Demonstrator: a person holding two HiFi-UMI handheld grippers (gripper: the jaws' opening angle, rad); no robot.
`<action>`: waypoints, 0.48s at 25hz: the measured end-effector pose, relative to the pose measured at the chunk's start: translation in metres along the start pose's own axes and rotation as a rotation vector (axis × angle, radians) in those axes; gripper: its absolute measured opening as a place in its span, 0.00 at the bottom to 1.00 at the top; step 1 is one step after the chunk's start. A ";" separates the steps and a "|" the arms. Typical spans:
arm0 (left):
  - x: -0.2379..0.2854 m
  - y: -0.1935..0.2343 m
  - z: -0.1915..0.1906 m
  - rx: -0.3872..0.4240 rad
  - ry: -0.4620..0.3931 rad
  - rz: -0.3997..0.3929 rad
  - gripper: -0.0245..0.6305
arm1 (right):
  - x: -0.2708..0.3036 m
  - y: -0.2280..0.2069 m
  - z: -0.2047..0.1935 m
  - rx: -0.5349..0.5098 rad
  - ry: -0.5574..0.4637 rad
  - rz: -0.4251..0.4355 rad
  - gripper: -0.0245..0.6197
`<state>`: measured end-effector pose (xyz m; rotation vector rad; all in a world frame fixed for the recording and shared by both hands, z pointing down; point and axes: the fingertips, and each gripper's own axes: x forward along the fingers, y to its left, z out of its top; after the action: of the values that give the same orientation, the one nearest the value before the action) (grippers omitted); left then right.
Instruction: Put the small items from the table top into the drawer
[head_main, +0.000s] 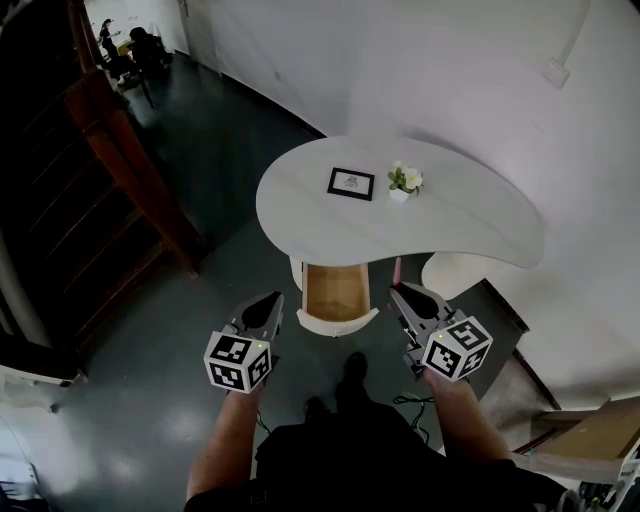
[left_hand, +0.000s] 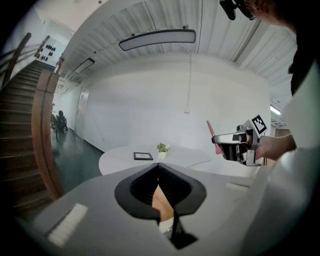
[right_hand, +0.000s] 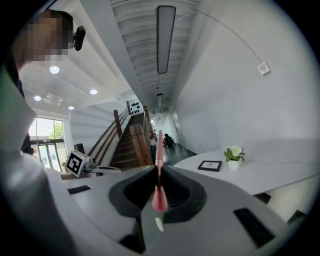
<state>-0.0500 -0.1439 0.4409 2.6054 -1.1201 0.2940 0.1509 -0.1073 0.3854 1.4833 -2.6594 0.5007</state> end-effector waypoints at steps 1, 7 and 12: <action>0.010 0.002 0.002 -0.004 0.005 0.005 0.06 | 0.006 -0.009 0.001 0.005 0.003 0.010 0.11; 0.072 -0.001 0.009 -0.012 0.059 0.014 0.06 | 0.041 -0.068 -0.005 0.063 0.039 0.061 0.11; 0.110 -0.005 0.021 -0.019 0.066 0.036 0.06 | 0.066 -0.097 -0.006 0.069 0.068 0.133 0.11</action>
<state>0.0293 -0.2220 0.4528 2.5426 -1.1425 0.3722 0.1962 -0.2071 0.4289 1.2857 -2.7253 0.6463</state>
